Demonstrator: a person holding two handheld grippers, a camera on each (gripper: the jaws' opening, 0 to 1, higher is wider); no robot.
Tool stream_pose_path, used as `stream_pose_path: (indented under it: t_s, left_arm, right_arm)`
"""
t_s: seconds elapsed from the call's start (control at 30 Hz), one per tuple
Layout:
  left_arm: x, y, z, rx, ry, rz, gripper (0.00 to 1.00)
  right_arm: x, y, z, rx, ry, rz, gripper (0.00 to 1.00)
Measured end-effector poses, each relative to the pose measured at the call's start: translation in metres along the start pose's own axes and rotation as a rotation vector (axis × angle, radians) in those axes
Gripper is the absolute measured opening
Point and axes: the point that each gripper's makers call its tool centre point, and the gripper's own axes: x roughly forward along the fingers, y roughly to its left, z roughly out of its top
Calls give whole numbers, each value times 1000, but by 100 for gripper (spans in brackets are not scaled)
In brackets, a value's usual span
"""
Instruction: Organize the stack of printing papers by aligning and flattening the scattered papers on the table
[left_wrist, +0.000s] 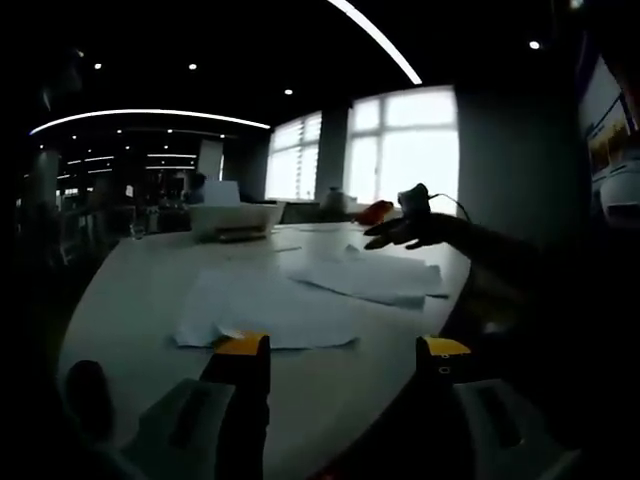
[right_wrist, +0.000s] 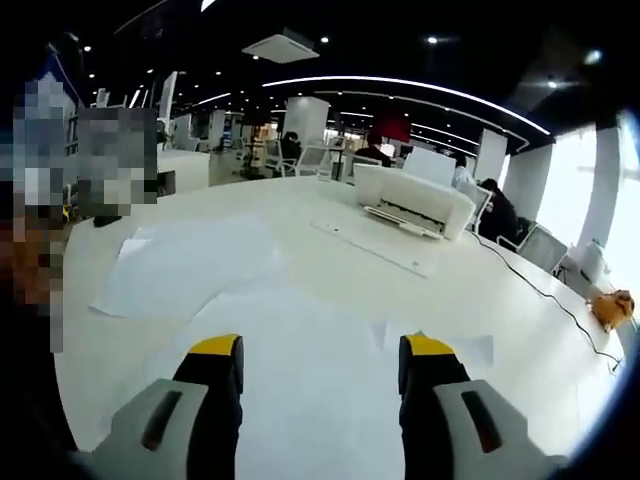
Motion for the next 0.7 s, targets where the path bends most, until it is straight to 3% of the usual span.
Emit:
stream_pose_path:
  t_s: [0.7]
  left_arm:
    - [2,2,-4,-13,4,-3,62]
  right_arm:
    - [18,-16,-18,48,36,1,56]
